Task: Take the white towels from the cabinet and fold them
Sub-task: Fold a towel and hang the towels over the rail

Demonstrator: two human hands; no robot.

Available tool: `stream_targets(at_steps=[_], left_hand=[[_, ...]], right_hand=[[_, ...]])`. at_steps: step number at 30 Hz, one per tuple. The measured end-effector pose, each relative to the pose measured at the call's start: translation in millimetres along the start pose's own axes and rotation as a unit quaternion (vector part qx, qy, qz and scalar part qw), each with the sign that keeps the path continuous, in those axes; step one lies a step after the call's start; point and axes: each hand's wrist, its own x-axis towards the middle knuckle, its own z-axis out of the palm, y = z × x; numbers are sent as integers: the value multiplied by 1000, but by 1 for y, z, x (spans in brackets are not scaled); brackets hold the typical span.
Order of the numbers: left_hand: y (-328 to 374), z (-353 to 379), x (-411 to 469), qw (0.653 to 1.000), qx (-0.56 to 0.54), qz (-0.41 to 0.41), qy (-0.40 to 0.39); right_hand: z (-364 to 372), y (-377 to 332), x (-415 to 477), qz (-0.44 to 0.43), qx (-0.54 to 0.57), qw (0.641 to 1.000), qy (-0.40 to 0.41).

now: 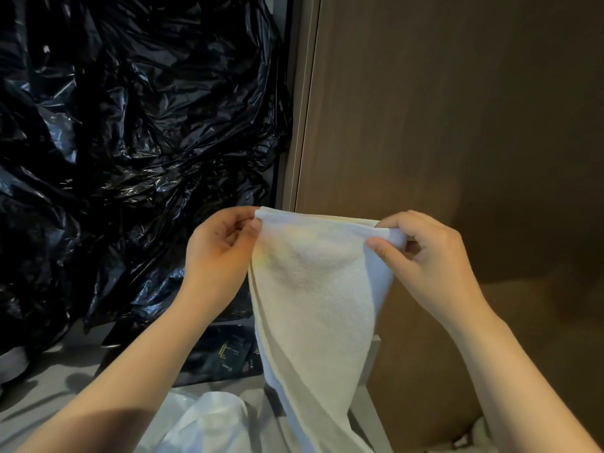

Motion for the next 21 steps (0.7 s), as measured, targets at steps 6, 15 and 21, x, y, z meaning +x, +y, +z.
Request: stream_targets(at_steps=[6, 15, 21], left_hand=[[3, 3, -4, 1000, -3, 17, 19], [14, 11, -1, 998, -7, 53, 15], [31, 22, -11, 994, -81, 61, -35]], right_hand=[[0, -3, 1, -17, -37, 999, -17], [-3, -3, -4, 34, -40, 998, 41], [-12, -7, -5, 72, -83, 993, 33]])
